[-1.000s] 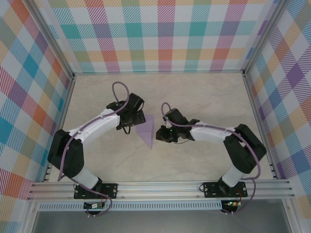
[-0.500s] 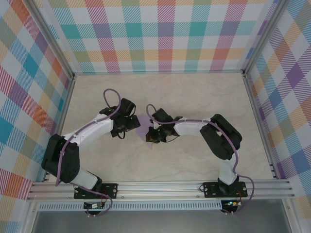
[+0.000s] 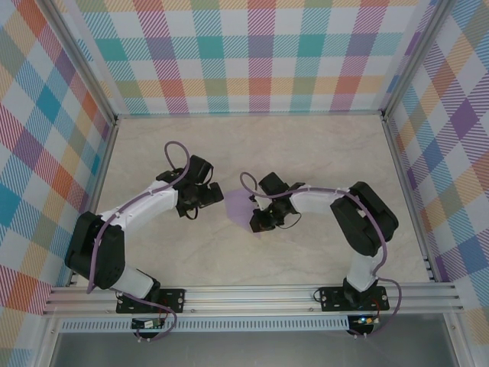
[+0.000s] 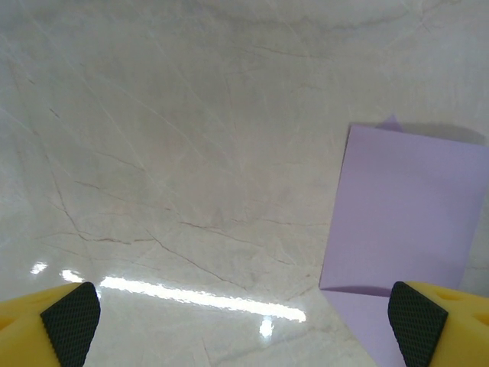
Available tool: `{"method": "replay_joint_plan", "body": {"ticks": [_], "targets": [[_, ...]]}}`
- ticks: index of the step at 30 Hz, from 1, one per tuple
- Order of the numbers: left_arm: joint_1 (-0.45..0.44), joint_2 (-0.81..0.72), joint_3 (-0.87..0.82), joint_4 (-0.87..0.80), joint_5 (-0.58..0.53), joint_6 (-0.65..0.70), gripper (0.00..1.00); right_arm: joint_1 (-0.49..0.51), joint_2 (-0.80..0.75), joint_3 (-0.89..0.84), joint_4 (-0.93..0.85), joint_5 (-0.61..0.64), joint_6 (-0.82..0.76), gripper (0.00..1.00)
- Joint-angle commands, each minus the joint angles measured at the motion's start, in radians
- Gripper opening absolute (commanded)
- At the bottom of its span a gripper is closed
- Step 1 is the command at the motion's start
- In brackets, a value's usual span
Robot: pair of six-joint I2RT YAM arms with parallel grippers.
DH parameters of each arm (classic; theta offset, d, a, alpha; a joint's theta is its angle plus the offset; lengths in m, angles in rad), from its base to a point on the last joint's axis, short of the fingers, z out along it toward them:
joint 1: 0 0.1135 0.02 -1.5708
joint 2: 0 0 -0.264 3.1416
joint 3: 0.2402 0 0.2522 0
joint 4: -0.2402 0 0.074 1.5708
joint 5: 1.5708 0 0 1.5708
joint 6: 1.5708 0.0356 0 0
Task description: Fold a paper plane with a square sheet of paper (pick it up from the middle)
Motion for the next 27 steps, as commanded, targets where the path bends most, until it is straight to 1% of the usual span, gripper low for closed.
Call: {"method": "replay_joint_plan", "body": {"ticks": [1,3,4,7,9,11,17,23,27], "targets": [[0.017,-0.037,-0.044,0.060,0.090,0.012,0.99,0.000,-0.099,-0.004,-0.066,0.000,-0.120,0.10],[0.016,-0.046,-0.073,0.110,0.144,0.000,0.99,0.000,-0.146,-0.010,-0.015,-0.006,-0.029,0.12],[0.015,-0.052,-0.087,0.134,0.170,-0.010,0.99,-0.001,-0.163,-0.015,0.021,-0.006,0.039,0.14],[0.015,-0.068,-0.134,0.193,0.224,-0.047,0.98,0.000,-0.169,-0.044,0.146,0.014,0.252,0.18],[0.013,-0.082,-0.161,0.227,0.245,-0.067,0.97,0.001,-0.153,-0.060,0.199,0.043,0.367,0.16],[0.014,-0.096,-0.183,0.254,0.264,-0.083,0.96,0.002,-0.133,-0.073,0.254,0.053,0.433,0.16],[0.012,-0.089,-0.223,0.309,0.333,-0.110,0.88,0.002,-0.042,-0.032,0.273,0.065,0.507,0.15],[0.007,-0.046,-0.217,0.329,0.377,-0.115,0.85,0.003,0.022,-0.010,0.238,0.117,0.562,0.16],[-0.005,-0.011,-0.212,0.342,0.410,-0.121,0.82,0.003,0.051,0.000,0.158,0.161,0.527,0.15]]}}
